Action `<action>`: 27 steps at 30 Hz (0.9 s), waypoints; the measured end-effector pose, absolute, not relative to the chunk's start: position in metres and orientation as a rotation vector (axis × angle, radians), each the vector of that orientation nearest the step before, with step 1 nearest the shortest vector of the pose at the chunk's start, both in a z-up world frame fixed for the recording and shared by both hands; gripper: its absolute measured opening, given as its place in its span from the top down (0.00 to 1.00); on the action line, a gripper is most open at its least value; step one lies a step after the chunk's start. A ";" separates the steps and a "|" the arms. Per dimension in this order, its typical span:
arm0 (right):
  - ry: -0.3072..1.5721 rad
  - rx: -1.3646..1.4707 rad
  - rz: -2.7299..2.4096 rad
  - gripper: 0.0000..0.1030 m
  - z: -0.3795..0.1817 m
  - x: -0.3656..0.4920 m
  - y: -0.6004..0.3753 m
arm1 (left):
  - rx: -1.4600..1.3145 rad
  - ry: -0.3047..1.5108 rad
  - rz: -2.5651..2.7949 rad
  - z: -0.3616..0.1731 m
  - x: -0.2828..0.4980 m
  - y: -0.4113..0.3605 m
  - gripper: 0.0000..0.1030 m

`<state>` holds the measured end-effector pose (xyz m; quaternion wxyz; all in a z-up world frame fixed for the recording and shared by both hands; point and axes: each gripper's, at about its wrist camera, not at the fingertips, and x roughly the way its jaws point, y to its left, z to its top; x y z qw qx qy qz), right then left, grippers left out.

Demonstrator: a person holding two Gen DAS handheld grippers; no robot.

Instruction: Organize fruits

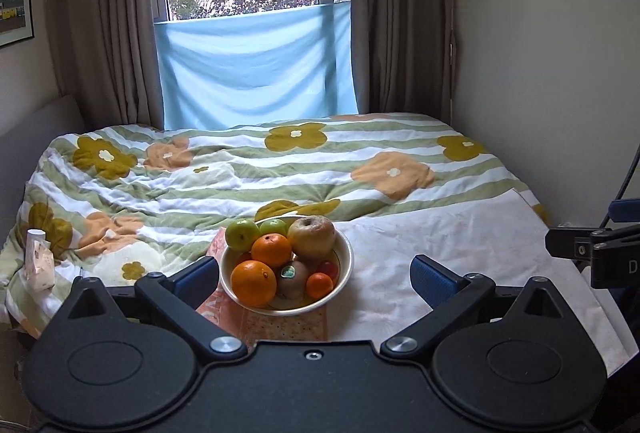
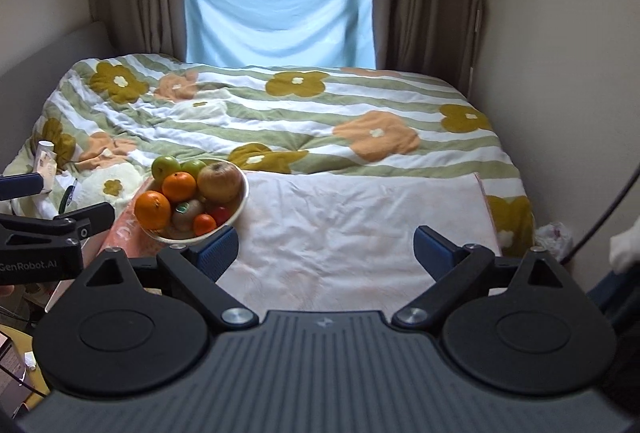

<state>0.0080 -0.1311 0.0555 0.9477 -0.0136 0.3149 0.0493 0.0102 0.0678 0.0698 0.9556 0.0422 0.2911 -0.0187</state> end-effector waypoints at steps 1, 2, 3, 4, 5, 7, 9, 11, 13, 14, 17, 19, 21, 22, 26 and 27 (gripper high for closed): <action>0.646 -0.022 0.088 0.00 0.054 0.004 -0.135 | 0.080 0.594 -0.037 0.069 0.008 0.067 0.00; 0.648 -0.020 0.079 0.00 0.053 0.001 -0.137 | 0.076 0.598 -0.039 0.069 0.005 0.067 0.00; 0.651 -0.019 0.068 0.00 0.051 -0.003 -0.139 | 0.075 0.600 -0.038 0.069 0.003 0.067 0.00; 0.652 -0.017 0.057 0.00 0.050 -0.006 -0.141 | 0.075 0.602 -0.033 0.069 0.001 0.066 0.00; 0.655 -0.015 0.051 0.00 0.049 -0.009 -0.143 | 0.074 0.604 -0.030 0.069 -0.001 0.066 0.00; 0.662 -0.009 0.046 0.00 0.046 -0.014 -0.146 | 0.075 0.604 -0.031 0.069 -0.005 0.064 0.00; 0.671 -0.002 0.043 0.00 0.043 -0.017 -0.148 | 0.077 0.603 -0.031 0.069 -0.009 0.062 0.00; 0.675 0.000 0.038 0.00 0.042 -0.020 -0.148 | 0.079 0.603 -0.033 0.070 -0.010 0.061 0.00; 0.675 0.004 0.033 0.00 0.042 -0.020 -0.149 | 0.075 0.601 -0.038 0.070 -0.011 0.060 0.00; 0.676 0.007 0.031 0.00 0.042 -0.021 -0.150 | 0.074 0.598 -0.038 0.070 -0.012 0.060 0.00; 0.676 0.010 0.028 0.00 0.043 -0.021 -0.150 | 0.069 0.593 -0.041 0.072 -0.014 0.060 0.00; 0.677 0.011 0.027 0.00 0.043 -0.022 -0.151 | 0.067 0.590 -0.042 0.072 -0.015 0.061 0.00; 0.677 0.011 0.027 0.00 0.043 -0.022 -0.151 | 0.063 0.591 -0.043 0.073 -0.016 0.062 0.00; 0.677 0.010 0.028 0.00 0.042 -0.022 -0.151 | 0.061 0.591 -0.043 0.073 -0.017 0.062 0.00; 0.674 0.007 0.030 0.00 0.044 -0.024 -0.151 | 0.057 0.592 -0.045 0.073 -0.019 0.063 0.00; 0.674 0.007 0.030 0.00 0.044 -0.025 -0.151 | 0.058 0.592 -0.045 0.073 -0.020 0.063 0.00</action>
